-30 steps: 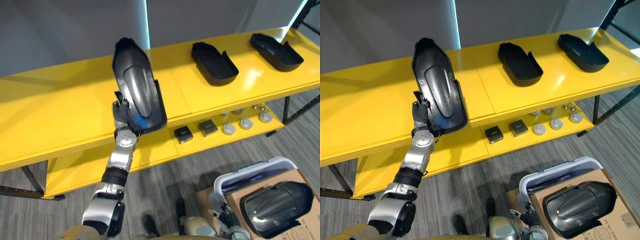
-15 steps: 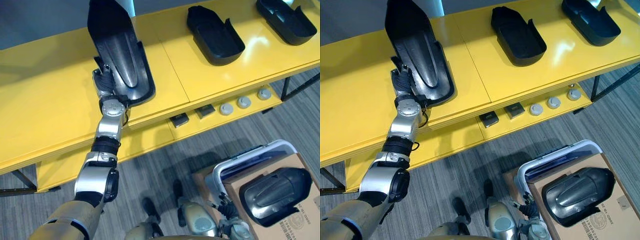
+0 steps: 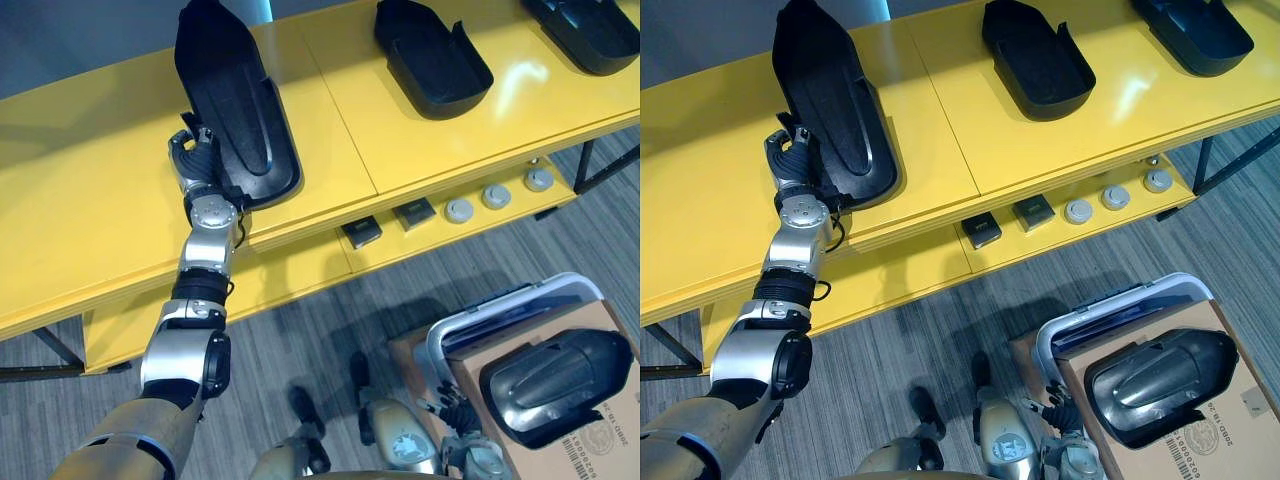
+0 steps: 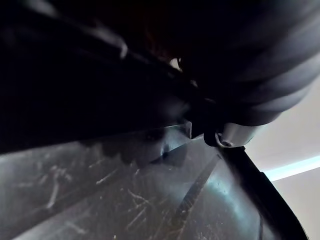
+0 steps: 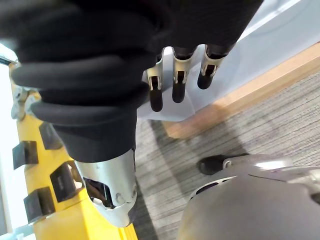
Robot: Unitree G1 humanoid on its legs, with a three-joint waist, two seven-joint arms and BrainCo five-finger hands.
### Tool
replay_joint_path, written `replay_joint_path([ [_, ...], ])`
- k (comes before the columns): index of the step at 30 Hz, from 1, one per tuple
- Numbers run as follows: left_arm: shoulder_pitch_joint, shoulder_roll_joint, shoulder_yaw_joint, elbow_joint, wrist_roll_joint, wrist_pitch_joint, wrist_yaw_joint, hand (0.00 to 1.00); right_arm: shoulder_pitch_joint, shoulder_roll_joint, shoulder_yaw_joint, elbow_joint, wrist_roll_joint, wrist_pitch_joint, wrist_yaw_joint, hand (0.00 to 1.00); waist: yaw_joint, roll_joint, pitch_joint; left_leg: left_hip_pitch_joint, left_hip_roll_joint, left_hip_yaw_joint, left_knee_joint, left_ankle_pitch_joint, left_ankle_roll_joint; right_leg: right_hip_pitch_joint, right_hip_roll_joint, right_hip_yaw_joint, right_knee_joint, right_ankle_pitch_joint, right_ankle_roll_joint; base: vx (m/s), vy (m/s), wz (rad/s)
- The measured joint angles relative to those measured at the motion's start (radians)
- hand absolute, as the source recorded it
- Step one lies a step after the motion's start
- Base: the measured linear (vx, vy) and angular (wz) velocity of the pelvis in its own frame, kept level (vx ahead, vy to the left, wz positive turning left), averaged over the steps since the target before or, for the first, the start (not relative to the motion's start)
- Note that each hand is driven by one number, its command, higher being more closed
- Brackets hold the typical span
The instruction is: Walk over and take plastic housings, then place them on the shelf
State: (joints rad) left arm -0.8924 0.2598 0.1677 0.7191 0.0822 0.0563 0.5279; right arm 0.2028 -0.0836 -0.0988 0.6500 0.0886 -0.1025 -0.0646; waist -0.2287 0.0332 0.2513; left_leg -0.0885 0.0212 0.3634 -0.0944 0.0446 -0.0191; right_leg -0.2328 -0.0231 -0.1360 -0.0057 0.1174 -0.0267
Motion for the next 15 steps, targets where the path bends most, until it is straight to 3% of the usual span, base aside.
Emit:
replay_joint_path([
  [9, 0.0, 0.002, 0.025, -0.013, -0.035, -0.001, 0.025, 0.0, 0.0, -0.001, 0.0, 0.0, 0.0, 0.0, 0.001, 0.0, 0.003, 0.001, 0.001, 0.0, 0.0, -0.002, 0.0, 0.0, 0.0, 0.0, 0.0, 0.0, 0.0, 0.0, 0.0, 0.0, 0.0, 0.0],
  [15, 0.001, -0.003, 0.029, -0.155, -0.054, -0.017, 0.074, 0.0, 0.001, -0.003, -0.001, 0.002, 0.001, 0.001, 0.0, 0.0, 0.019, 0.003, 0.002, -0.001, 0.0, -0.003, 0.0, 0.0, 0.0, 0.0, 0.0, -0.001, -0.001, 0.0, 0.0, 0.0, 0.0, 0.0],
])
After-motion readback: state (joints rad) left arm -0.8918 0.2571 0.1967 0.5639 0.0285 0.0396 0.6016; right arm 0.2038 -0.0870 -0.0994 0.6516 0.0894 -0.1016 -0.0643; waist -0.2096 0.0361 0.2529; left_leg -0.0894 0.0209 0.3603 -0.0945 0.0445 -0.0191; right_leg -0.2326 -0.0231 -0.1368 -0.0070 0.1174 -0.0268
